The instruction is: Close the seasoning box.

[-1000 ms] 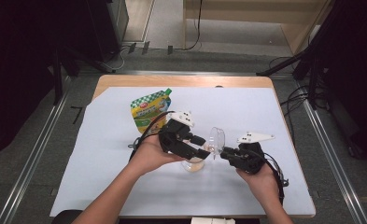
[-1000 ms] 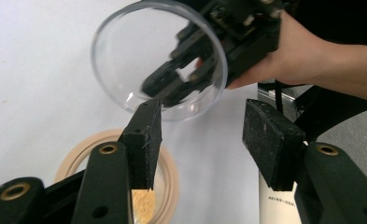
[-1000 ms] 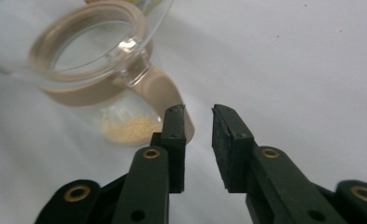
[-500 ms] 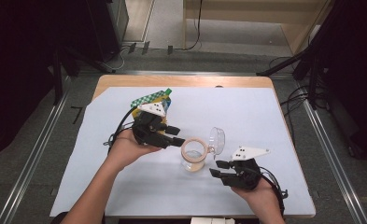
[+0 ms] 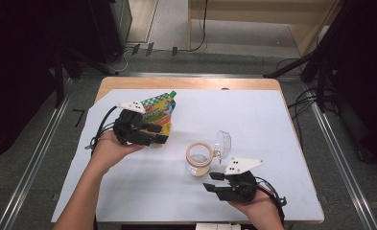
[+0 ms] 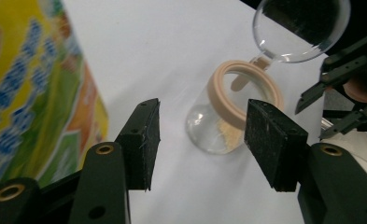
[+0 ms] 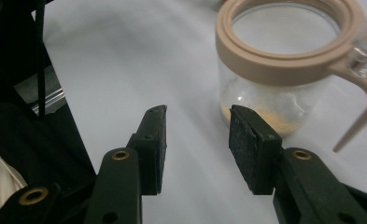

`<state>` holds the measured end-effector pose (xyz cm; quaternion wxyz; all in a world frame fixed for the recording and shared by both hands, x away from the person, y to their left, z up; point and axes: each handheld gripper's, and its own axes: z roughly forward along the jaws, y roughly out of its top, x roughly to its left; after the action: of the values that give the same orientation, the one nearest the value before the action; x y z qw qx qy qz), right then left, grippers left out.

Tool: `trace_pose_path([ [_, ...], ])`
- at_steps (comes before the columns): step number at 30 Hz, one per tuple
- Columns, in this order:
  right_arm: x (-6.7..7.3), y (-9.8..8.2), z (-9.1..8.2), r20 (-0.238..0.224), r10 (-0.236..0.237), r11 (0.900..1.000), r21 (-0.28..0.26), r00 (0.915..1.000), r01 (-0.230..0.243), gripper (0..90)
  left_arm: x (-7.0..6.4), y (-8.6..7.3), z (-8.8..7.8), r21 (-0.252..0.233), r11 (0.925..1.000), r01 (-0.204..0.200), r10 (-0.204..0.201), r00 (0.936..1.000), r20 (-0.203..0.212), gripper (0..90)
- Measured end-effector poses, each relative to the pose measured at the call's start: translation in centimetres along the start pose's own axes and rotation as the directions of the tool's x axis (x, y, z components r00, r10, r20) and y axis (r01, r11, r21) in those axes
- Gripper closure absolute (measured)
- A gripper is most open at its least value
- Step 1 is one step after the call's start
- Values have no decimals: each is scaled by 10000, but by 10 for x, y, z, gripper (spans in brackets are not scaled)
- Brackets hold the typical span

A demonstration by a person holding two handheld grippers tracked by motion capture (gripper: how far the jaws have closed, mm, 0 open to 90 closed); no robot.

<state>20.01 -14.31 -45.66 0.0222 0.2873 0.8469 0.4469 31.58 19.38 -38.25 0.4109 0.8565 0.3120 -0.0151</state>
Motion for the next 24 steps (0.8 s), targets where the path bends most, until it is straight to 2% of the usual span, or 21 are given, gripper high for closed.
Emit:
trace_pose_path([
  [2, 3, 2, 2, -59, -112, 9999, 27, 9999, 112, 579, 4, -4, -5, 69, 9999, 99, -97, 9996, -268, 440],
  [12, 18, 4, 16, -513, -843, 9957, 335, 9951, 861, 561, 23, -28, -29, -27, 9980, 628, -628, 9950, -775, 444],
  [16, 19, 5, 19, -603, -959, 9946, 347, 9936, 981, 561, 31, -32, -28, -134, 9962, 860, -869, 9916, -962, 461],
  [19, 19, 6, 22, -635, -929, 9945, 422, 9937, 957, 559, 33, -33, -24, -185, 9937, 1102, -1113, 9904, -818, 483],
  [21, 19, 6, 24, -666, -971, 9937, 496, 9930, 1004, 558, 33, -33, -21, 76, 9946, 1036, -1028, 9922, -700, 491],
  [24, 20, 6, 25, -642, -962, 9936, 538, 9933, 997, 558, 35, -35, -22, 354, 9945, 981, -948, 9919, -846, 489],
])
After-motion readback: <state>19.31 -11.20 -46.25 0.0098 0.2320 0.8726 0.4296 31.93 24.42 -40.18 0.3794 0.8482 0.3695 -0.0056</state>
